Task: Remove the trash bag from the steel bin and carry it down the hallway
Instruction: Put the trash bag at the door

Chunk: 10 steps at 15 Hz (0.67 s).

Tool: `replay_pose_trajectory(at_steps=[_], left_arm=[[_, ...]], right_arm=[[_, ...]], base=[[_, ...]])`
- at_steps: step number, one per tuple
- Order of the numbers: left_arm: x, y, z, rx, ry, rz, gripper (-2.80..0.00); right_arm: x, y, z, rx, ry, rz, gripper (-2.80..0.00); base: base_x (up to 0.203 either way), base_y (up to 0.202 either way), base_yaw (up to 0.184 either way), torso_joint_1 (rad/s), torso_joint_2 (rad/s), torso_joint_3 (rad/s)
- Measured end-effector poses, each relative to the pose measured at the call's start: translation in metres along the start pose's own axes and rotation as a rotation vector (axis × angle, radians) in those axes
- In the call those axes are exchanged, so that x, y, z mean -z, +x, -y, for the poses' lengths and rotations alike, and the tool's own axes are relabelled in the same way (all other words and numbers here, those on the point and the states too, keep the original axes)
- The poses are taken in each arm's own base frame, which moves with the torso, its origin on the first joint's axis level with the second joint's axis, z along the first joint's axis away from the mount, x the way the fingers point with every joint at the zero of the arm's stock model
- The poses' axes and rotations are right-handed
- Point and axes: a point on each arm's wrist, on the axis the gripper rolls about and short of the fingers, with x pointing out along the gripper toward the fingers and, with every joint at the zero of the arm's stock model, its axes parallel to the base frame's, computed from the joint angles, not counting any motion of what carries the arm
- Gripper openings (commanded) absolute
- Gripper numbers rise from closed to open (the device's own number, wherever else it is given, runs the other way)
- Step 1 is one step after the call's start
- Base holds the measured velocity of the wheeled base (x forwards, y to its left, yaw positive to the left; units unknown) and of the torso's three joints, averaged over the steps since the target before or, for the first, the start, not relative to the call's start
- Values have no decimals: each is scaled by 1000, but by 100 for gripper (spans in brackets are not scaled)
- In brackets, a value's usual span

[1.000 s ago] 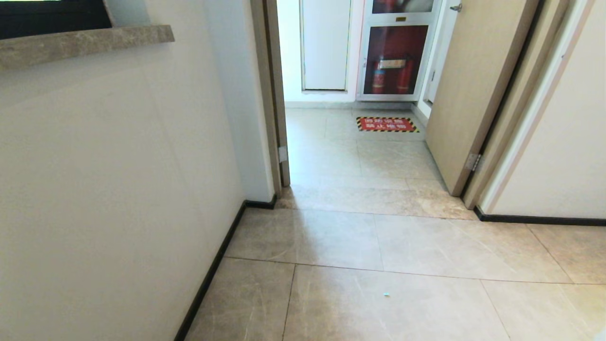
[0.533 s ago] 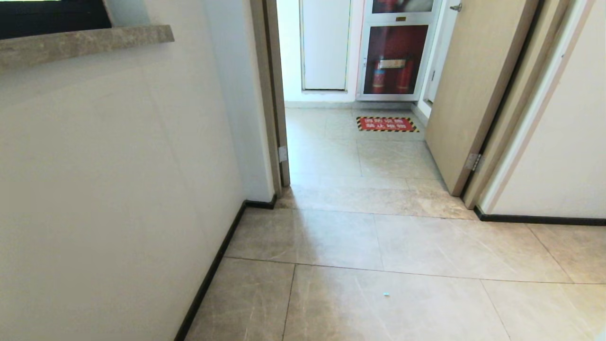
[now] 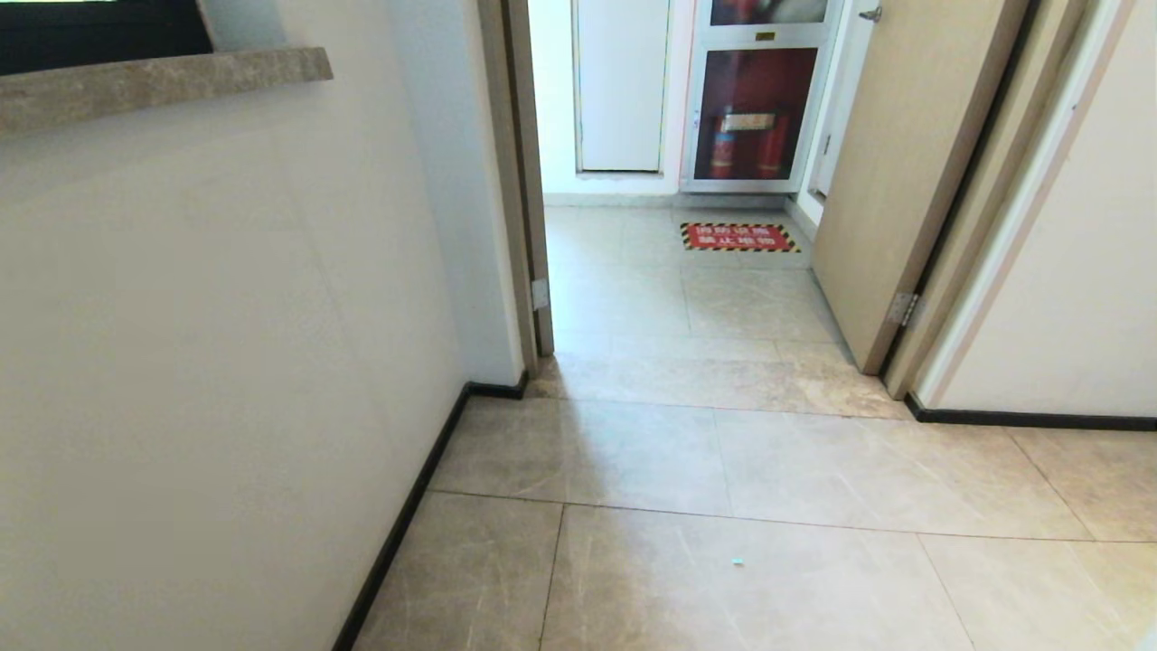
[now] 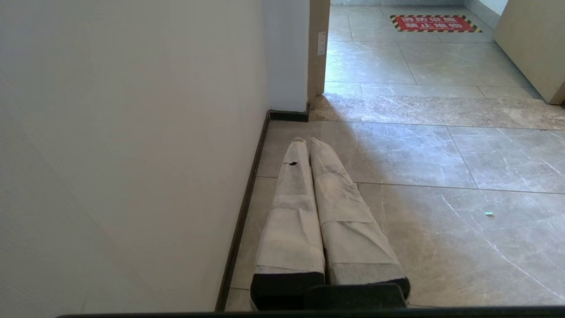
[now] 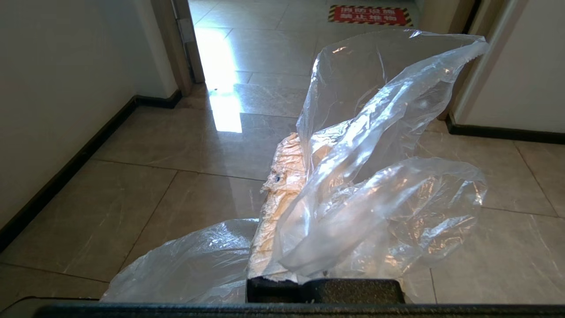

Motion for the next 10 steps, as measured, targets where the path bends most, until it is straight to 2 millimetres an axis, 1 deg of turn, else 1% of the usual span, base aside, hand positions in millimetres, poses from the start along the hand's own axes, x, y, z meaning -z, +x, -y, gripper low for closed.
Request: replay_pose_trajectory(at_steps=[8, 10], left_arm=[[0, 0, 0, 0, 0, -1, -280], [0, 0, 0, 0, 0, 0, -280]], right_arm=[[0, 0, 0, 2, 10, 1, -280], [0, 0, 0, 2, 11, 1, -280]], base=[[0, 0, 0, 0, 0, 0], [3, -8, 141, 2, 2, 2]])
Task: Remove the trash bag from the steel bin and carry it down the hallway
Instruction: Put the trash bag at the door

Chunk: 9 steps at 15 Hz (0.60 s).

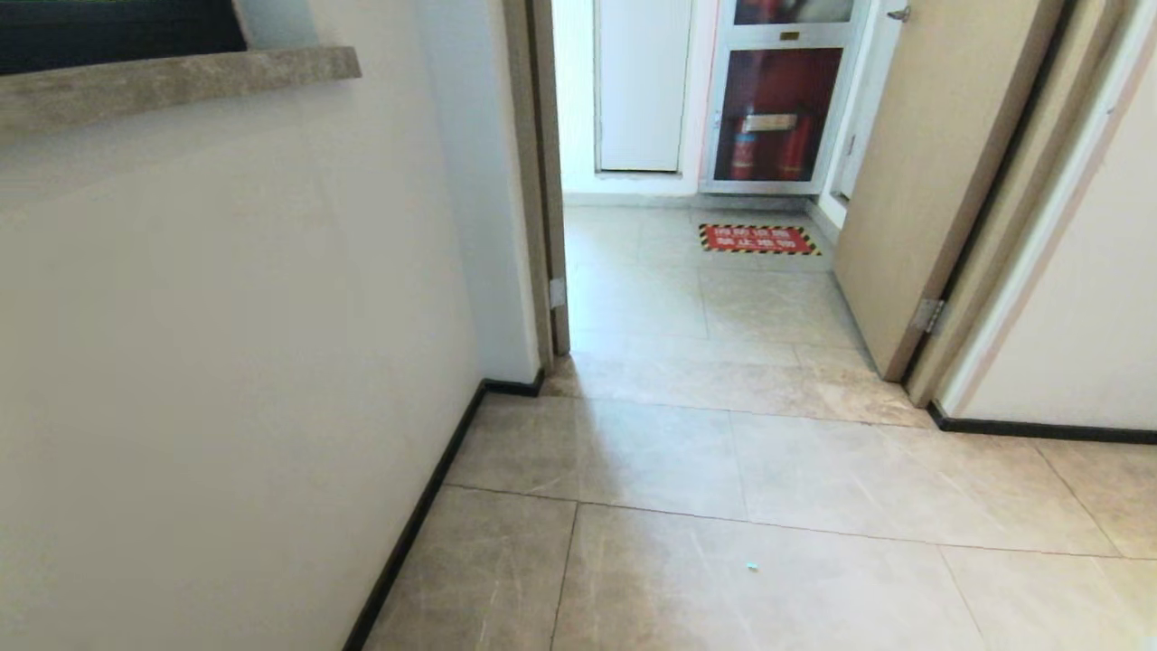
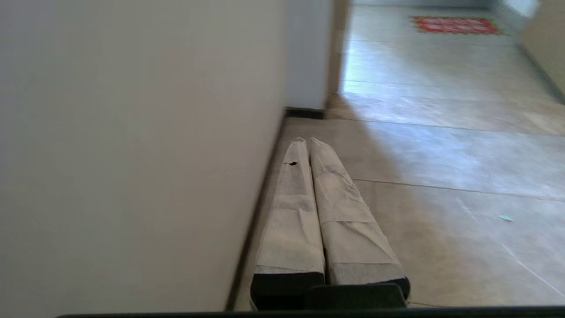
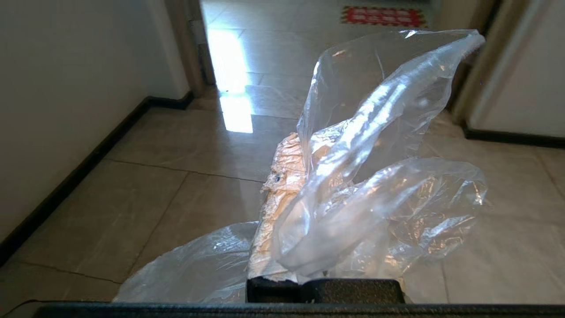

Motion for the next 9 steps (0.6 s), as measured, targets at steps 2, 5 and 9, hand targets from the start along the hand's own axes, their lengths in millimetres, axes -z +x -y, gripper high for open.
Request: replay_pose_trajectory(at_steps=[2, 5, 9], left_arm=[[0, 0, 0, 0, 0, 1, -280], [0, 0, 0, 0, 0, 0, -280], [0, 0, 0, 0, 0, 0, -280]], right_arm=[[0, 0, 0, 0, -1, 0, -280], [0, 0, 0, -1, -4, 0, -280], [0, 0, 0, 0, -4, 1, -280]], base=[[0, -8, 174, 0, 3, 0], [1, -12, 169, -1, -1, 3], [1, -10, 174, 3, 1, 3]])
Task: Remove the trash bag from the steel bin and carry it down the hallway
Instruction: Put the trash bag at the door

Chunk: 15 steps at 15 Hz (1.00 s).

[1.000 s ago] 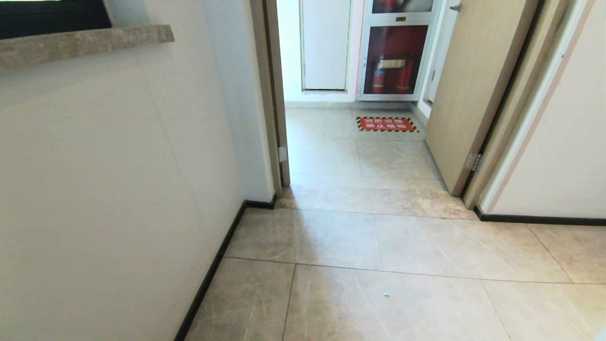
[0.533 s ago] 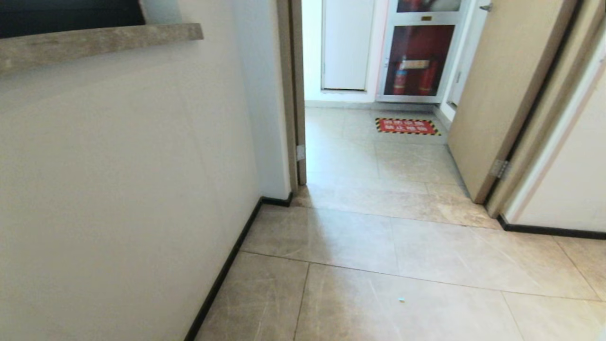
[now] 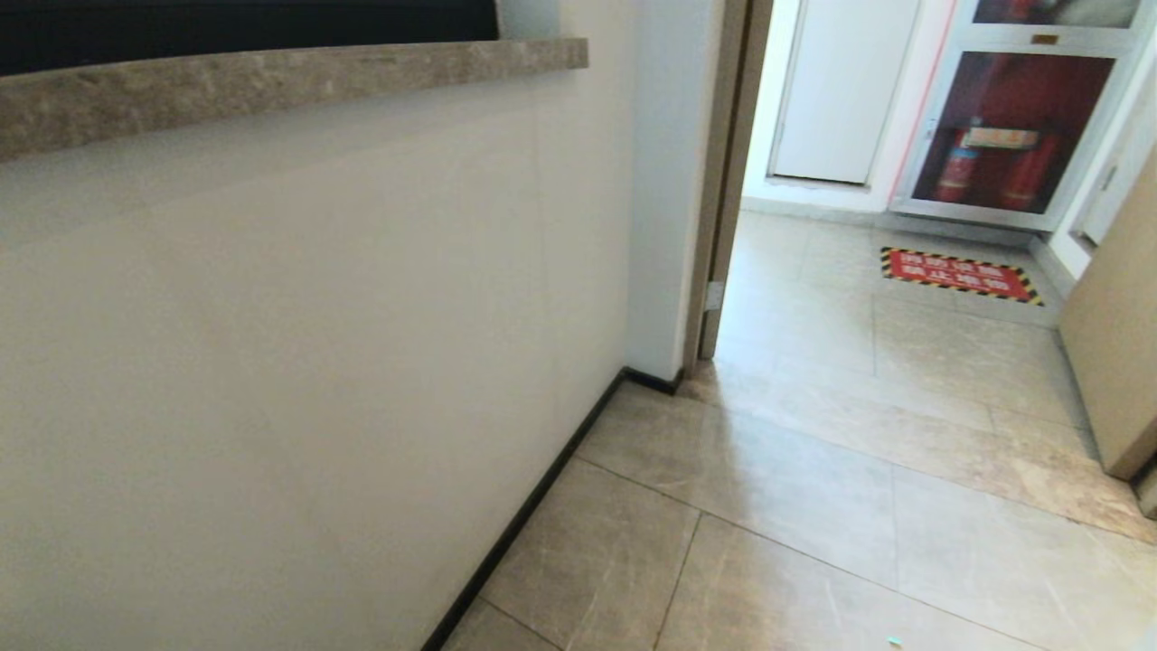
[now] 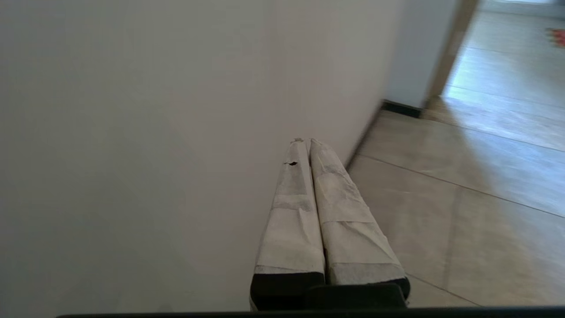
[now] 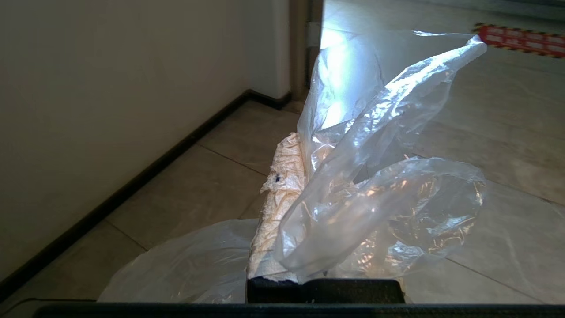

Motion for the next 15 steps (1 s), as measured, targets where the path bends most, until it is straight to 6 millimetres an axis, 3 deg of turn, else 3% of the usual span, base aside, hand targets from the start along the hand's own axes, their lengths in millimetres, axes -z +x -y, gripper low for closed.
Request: replay_pose_trajectory(at_steps=[15], left_arm=[[0, 0, 0, 0, 0, 0, -280]], right_arm=[[0, 0, 0, 0, 0, 0, -280]], base=[[0, -10, 170, 3, 2, 3]])
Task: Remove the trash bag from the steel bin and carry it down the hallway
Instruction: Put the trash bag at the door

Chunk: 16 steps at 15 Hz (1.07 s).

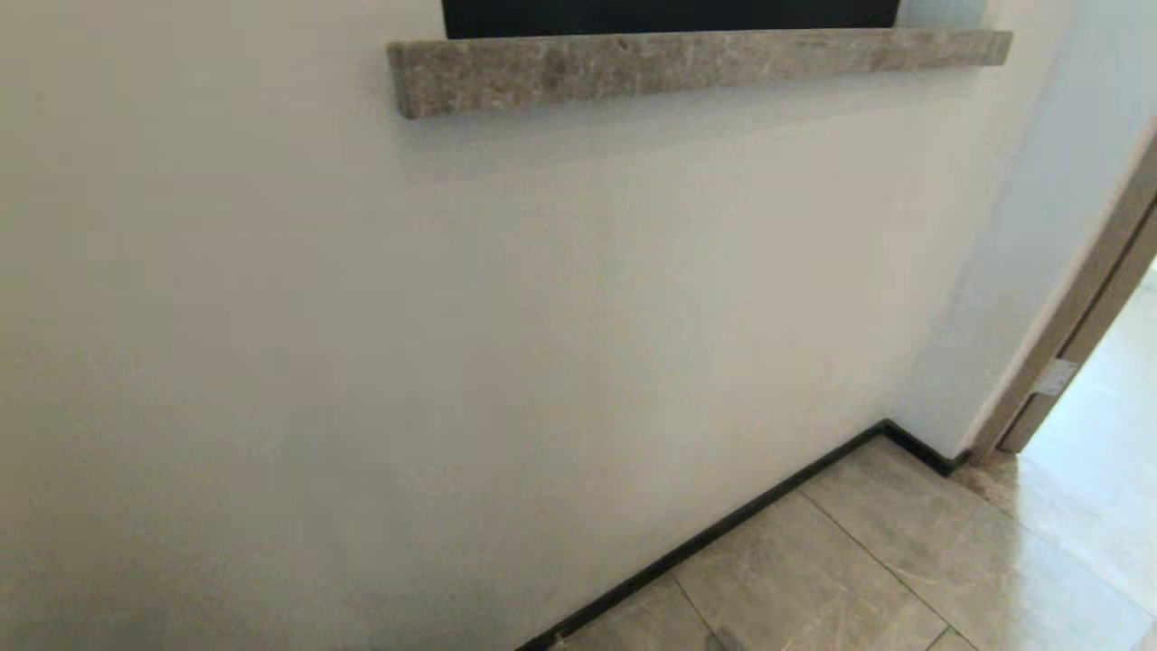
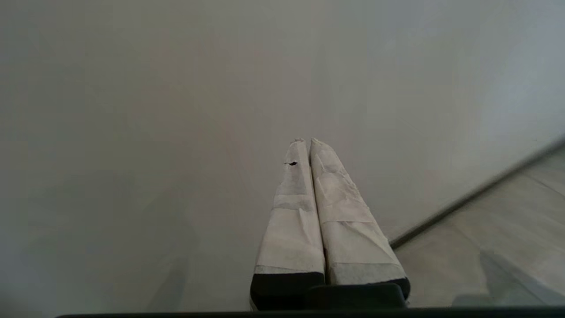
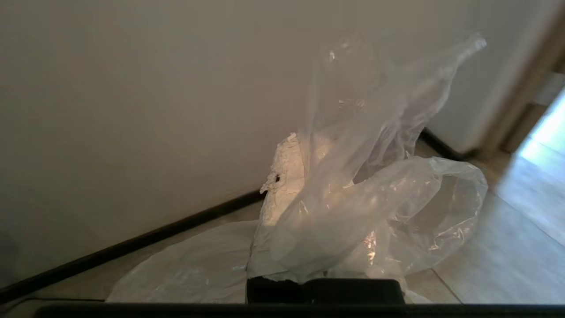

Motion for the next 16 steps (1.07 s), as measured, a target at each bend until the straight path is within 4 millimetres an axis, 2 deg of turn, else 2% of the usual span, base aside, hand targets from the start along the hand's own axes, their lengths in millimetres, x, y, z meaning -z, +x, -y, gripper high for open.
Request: replay_pose_trajectory(at_steps=[12, 16], left_arm=[[0, 0, 0, 0, 0, 0, -280], [0, 0, 0, 0, 0, 0, -280]], right_arm=[[0, 0, 0, 0, 2, -1, -280], [0, 0, 0, 0, 3, -1, -280]], base=[[-1, -8, 169, 3, 1, 2], [1, -1, 26, 0, 1, 1]])
